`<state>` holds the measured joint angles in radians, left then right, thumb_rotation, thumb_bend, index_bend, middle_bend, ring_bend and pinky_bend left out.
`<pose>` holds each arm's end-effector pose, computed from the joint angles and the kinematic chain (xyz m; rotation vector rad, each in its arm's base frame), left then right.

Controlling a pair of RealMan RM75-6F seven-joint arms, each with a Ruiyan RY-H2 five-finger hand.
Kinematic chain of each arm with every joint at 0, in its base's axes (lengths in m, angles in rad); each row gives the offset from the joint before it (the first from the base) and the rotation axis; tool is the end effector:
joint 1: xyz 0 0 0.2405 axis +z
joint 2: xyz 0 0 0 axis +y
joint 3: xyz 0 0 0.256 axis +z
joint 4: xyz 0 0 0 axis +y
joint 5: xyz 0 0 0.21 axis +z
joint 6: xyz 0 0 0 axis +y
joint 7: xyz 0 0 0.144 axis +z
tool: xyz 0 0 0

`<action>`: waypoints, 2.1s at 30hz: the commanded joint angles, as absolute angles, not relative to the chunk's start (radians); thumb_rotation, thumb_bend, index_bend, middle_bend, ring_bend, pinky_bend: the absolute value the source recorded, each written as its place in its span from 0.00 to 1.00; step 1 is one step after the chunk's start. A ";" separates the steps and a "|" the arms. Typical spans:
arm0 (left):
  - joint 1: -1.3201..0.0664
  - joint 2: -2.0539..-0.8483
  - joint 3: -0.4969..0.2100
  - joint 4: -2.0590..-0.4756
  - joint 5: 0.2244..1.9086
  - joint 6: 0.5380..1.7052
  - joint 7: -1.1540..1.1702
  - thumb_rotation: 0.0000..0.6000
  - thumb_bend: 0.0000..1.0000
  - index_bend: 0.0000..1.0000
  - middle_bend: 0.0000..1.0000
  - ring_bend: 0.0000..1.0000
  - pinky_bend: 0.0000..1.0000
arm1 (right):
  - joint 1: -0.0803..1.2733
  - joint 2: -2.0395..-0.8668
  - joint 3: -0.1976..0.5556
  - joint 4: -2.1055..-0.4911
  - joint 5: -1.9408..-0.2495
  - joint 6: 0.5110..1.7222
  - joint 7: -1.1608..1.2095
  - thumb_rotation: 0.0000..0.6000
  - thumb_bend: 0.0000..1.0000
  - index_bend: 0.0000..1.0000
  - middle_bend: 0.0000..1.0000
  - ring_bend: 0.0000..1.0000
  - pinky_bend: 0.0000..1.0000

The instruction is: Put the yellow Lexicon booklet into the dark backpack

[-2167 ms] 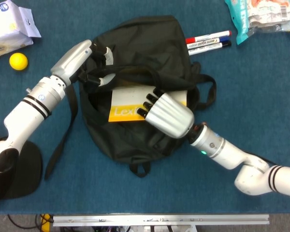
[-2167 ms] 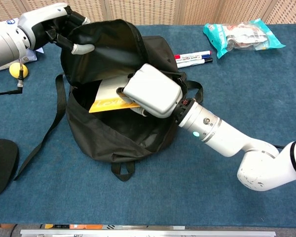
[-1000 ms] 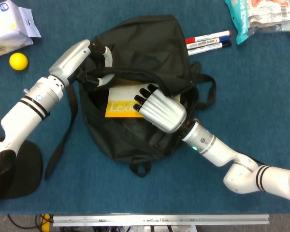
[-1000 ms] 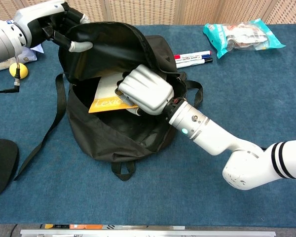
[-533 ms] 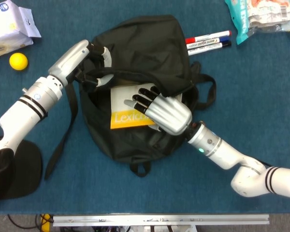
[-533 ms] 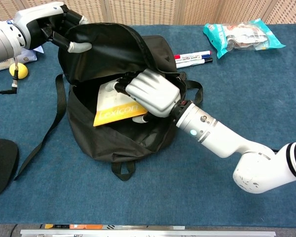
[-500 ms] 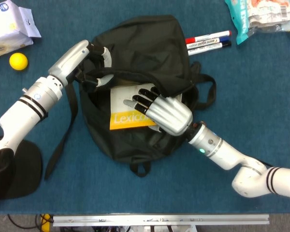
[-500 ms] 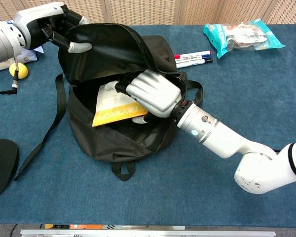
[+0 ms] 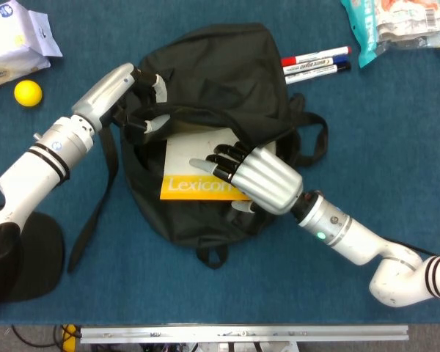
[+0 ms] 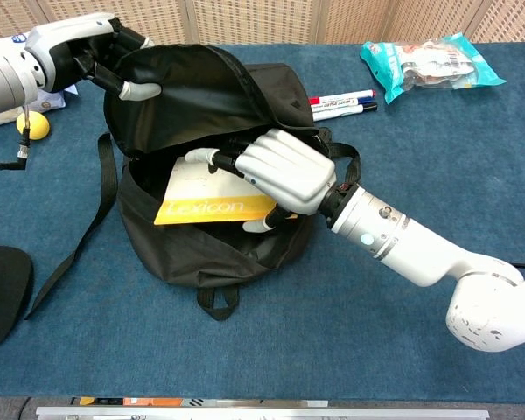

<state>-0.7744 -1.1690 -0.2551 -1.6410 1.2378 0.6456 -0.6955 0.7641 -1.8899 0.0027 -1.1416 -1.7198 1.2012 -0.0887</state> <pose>-0.1415 0.3644 0.0713 -1.6383 -1.8234 -1.2299 -0.0897 -0.2708 -0.1021 2.1908 -0.5541 1.3741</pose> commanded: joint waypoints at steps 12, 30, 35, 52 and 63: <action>-0.770 -1.165 -0.254 -1.643 1.227 0.643 -0.681 1.00 0.34 0.61 0.64 0.58 0.49 | 0.771 -1.903 0.013 -1.138 -1.678 1.112 -0.148 1.00 0.00 0.17 0.34 0.26 0.42; -0.758 -1.154 -0.253 -1.646 1.239 0.645 -0.687 1.00 0.34 0.61 0.64 0.58 0.49 | 0.773 -1.924 0.035 -1.110 -1.649 1.065 -0.223 1.00 0.00 0.17 0.34 0.26 0.42; -0.755 -1.145 -0.254 -1.650 1.239 0.646 -0.686 1.00 0.34 0.61 0.64 0.58 0.49 | 0.795 -1.957 0.092 -1.052 -1.610 1.047 -0.231 1.00 0.00 0.17 0.35 0.26 0.42; -0.764 -1.119 -0.237 -1.661 1.259 0.600 -0.676 1.00 0.34 0.56 0.59 0.50 0.48 | 0.730 -1.765 -0.023 -1.301 -1.743 1.216 -0.142 1.00 0.00 0.20 0.40 0.26 0.42; -0.783 -1.043 -0.170 -1.704 1.428 0.537 -0.671 1.00 0.34 0.20 0.23 0.13 0.21 | 0.620 -1.470 -0.095 -1.610 -1.857 1.428 -0.131 1.00 0.00 0.26 0.45 0.27 0.42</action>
